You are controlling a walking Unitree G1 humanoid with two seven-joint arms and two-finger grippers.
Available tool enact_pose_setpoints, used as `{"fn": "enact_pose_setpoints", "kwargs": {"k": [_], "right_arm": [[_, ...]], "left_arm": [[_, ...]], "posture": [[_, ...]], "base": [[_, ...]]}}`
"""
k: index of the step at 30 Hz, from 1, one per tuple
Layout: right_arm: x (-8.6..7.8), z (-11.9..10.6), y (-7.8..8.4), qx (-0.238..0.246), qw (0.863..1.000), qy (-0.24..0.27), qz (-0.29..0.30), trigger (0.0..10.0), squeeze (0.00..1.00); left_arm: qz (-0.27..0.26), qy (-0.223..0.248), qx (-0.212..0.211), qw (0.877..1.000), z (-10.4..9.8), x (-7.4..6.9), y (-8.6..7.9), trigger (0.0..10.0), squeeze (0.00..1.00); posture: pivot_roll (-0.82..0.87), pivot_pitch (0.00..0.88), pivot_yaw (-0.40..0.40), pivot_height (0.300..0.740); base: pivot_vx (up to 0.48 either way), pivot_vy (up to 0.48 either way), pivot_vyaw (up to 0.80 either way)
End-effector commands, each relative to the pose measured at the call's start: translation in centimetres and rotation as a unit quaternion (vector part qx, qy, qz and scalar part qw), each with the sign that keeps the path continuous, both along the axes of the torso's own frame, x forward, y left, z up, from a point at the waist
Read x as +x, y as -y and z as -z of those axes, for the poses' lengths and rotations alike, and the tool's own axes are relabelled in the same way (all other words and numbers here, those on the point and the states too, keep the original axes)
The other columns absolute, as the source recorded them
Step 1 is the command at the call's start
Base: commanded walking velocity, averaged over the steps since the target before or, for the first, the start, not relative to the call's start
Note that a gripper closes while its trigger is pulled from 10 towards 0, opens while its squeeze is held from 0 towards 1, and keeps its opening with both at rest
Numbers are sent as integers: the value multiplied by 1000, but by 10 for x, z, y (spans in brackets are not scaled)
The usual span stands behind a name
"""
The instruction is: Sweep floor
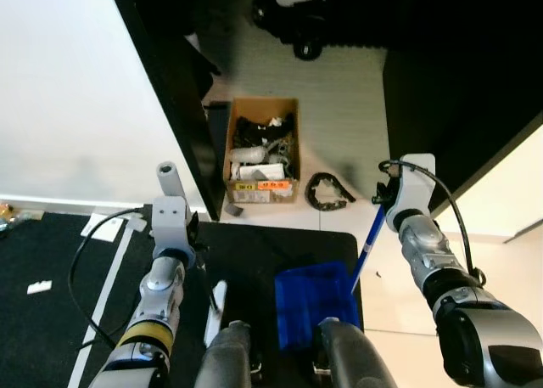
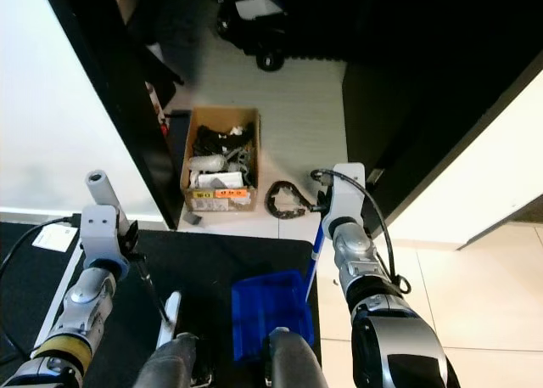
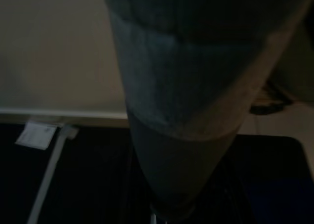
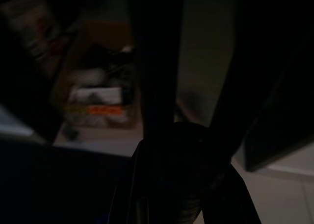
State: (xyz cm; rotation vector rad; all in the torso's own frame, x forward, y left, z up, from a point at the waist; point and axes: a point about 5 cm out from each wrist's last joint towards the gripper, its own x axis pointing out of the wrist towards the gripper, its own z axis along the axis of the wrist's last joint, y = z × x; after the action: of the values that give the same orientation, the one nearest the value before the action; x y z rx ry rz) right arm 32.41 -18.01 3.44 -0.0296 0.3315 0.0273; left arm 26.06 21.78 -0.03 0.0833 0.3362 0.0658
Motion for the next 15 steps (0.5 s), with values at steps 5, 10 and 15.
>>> {"fn": "enact_pose_setpoints", "kwargs": {"k": [5,10,15], "right_arm": [[-1,3,1,2,1000,-14,2,10000,0],[-2,3,2,4,1000,-14,4,10000,0],[-2,4,2,4,1000,-15,5,10000,0]], "left_arm": [[6,-10,13,1000,0,2,-3,10000,0],[5,-11,12,1000,0,2,-3,10000,0],[5,-15,11,1000,1,2,-3,10000,0]], "posture": [[25,79,-33,740],[26,78,-31,740],[26,76,-30,740]], "base": [[0,0,0],[0,0,0],[0,0,0]]}}
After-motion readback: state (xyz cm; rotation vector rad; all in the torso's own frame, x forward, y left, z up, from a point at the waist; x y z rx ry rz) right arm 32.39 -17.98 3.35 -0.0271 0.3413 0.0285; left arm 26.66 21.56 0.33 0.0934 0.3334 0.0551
